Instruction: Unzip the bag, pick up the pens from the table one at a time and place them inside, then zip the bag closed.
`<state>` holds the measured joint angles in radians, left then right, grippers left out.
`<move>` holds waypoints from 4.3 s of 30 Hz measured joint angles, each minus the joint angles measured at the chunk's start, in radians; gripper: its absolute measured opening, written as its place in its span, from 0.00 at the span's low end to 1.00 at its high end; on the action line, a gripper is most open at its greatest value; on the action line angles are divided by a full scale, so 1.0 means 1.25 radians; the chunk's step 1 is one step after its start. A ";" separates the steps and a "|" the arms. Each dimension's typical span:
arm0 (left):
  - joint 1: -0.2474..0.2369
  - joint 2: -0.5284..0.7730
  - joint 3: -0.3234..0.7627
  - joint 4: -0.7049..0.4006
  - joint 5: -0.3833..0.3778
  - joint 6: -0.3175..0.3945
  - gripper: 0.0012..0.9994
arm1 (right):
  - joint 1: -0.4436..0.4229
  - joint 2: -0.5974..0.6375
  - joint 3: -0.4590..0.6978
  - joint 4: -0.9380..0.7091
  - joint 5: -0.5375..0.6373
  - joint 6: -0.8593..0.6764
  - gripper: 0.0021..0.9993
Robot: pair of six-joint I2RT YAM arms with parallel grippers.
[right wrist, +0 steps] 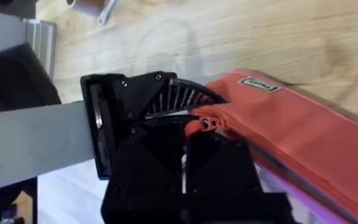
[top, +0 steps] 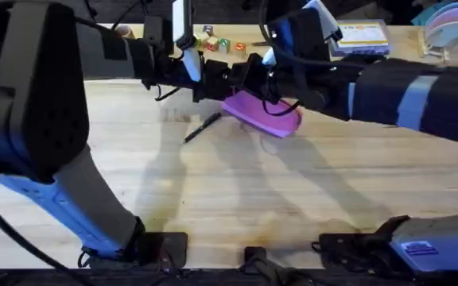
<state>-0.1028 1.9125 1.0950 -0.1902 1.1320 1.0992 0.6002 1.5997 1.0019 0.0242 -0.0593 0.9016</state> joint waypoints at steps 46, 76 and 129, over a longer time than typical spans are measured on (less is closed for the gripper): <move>0.000 0.000 0.000 0.006 -0.012 0.000 0.04 | -0.141 -0.257 0.024 -0.292 -0.252 -0.270 1.00; 0.036 -0.055 0.000 -0.156 0.014 -0.003 0.99 | -0.141 -0.316 0.142 -0.517 -0.106 -0.515 1.00; 0.201 -0.416 0.000 -0.507 -0.093 0.067 0.99 | -0.141 -0.012 0.179 -0.567 -0.095 -1.033 0.03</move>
<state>0.1486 1.3922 1.0950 -0.8234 1.0161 1.1824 0.4240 1.5848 1.2263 -0.6842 -0.1783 -0.3902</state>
